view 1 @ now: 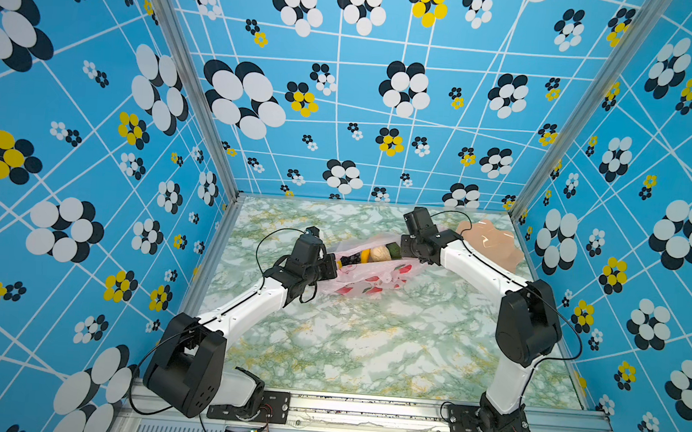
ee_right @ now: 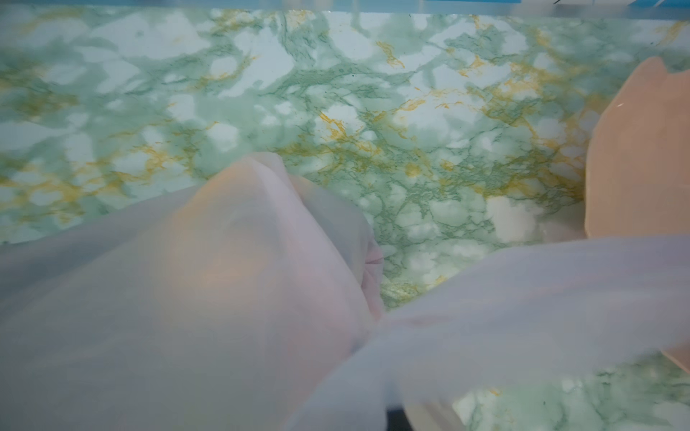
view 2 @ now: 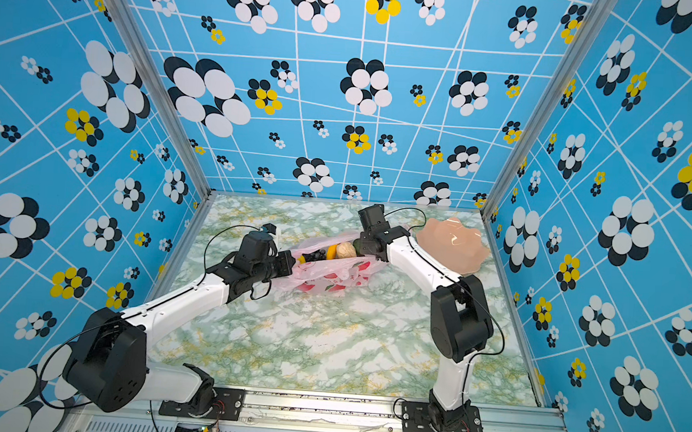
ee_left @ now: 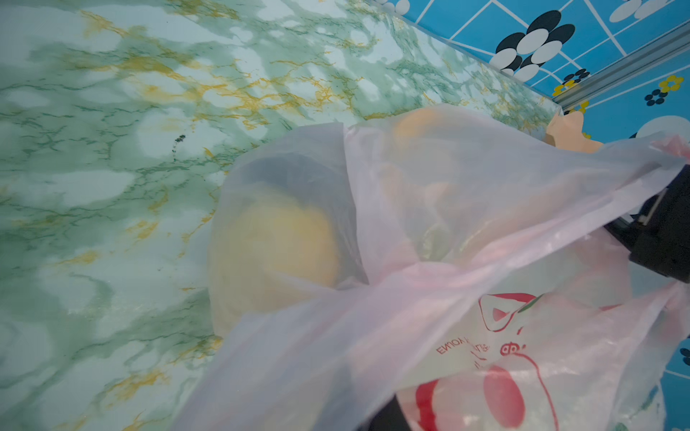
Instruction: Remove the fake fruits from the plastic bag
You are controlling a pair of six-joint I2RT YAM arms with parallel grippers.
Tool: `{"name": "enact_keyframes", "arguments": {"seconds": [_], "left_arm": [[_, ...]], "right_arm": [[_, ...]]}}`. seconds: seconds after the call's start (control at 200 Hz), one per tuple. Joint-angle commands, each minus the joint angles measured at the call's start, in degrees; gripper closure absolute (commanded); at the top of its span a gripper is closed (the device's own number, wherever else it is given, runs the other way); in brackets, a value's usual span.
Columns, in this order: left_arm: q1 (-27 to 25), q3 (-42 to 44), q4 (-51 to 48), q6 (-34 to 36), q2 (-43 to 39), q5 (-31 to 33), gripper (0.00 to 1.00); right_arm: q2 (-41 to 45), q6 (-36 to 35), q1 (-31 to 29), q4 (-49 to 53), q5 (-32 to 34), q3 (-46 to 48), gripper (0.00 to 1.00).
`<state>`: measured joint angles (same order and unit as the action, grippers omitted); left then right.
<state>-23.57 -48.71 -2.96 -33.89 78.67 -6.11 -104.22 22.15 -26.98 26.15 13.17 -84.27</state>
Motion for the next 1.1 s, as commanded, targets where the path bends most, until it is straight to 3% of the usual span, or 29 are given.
{"name": "enact_keyframes", "arguments": {"seconds": [0.0, 0.195, 0.295, 0.51, 0.61, 0.785, 0.98, 1.095], "left_arm": [[0.9, 0.9, 0.0, 0.0, -2.6, -0.1, 0.97], [1.1, 2.5, 1.6, 0.2, -2.8, -0.8, 0.97], [0.9, 1.6, 2.1, 0.0, -1.1, -1.8, 0.97], [2.3, -10.1, -3.3, -0.2, 4.8, -1.0, 0.97], [7.1, -14.1, -5.3, -1.4, 6.4, -3.6, 0.97], [14.8, -11.3, 2.0, -5.6, 4.6, -11.1, 0.98], [14.9, -6.5, 7.2, -6.9, 5.6, -13.7, 0.98], [12.1, -5.7, 6.8, -5.8, 7.7, -13.7, 0.97]], "right_arm": [[4.3, 6.1, 2.9, -7.0, -12.8, 3.8, 1.0], [6.0, 11.5, 2.7, -13.3, -23.4, 7.9, 1.0], [5.3, 10.9, 0.8, -13.0, -23.7, 7.5, 1.0], [3.0, 10.2, 0.4, -12.5, -26.7, 3.1, 1.0], [2.6, 13.6, 4.4, -16.4, -33.8, 2.5, 1.0], [1.0, 19.9, 11.9, -24.1, -40.9, 3.8, 1.0], [-2.4, 24.3, 12.4, -30.9, -43.6, 5.8, 1.0], [-4.0, 23.5, 11.5, -30.3, -43.5, 5.4, 1.0]]}}
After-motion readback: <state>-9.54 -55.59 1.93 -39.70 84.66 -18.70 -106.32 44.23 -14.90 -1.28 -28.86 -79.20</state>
